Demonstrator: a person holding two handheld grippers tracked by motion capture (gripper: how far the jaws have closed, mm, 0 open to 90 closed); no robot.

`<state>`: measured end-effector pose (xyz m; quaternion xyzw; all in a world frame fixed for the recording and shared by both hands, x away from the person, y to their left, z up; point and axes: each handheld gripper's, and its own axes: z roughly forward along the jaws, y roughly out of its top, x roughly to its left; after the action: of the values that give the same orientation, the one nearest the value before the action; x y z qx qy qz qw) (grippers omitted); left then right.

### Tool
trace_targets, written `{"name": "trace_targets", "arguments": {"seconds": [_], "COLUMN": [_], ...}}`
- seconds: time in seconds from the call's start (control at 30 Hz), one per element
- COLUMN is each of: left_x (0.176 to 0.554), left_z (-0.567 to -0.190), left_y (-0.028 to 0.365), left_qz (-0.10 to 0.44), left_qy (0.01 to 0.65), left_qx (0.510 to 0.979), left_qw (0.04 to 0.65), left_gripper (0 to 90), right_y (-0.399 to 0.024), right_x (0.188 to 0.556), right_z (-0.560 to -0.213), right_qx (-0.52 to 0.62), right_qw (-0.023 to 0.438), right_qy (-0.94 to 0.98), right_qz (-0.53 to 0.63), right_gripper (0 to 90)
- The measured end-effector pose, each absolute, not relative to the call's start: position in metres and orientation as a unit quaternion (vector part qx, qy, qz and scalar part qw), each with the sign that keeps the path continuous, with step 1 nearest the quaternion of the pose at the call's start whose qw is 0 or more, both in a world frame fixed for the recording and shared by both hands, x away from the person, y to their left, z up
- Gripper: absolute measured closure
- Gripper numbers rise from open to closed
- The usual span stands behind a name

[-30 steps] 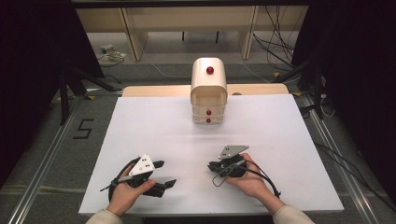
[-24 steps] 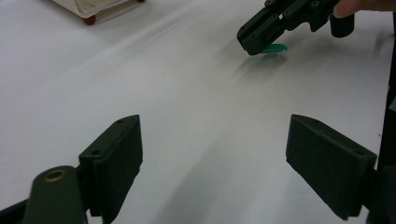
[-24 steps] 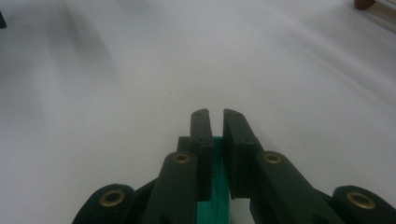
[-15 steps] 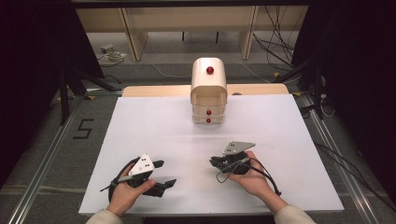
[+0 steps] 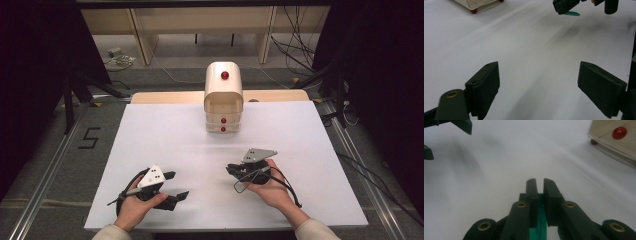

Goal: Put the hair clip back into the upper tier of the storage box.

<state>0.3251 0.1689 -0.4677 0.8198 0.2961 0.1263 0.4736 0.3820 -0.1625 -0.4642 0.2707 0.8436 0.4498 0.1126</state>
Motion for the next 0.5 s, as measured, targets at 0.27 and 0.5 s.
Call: {"name": "trace_targets", "arguments": {"seconds": [0.27,0.5], "left_x": [0.326,0.325], "left_z": [-0.467,-0.468], "left_y": [0.168,0.168], "left_qz": [0.127,0.13], "left_qy": [0.3,0.301], "left_qx": [0.819,0.818], "left_qw": [0.473,0.472], "left_gripper": [16.7,16.6], "right_y": [-0.167,-0.17], "right_x": [0.385,0.389], "right_z": [-0.456,-0.449], "right_qx": [0.272,0.278], "right_qw": [0.126,0.134], "right_qy": [0.838,0.831], "right_qz": [0.456,0.464], "right_gripper": [83.4,83.5]}}
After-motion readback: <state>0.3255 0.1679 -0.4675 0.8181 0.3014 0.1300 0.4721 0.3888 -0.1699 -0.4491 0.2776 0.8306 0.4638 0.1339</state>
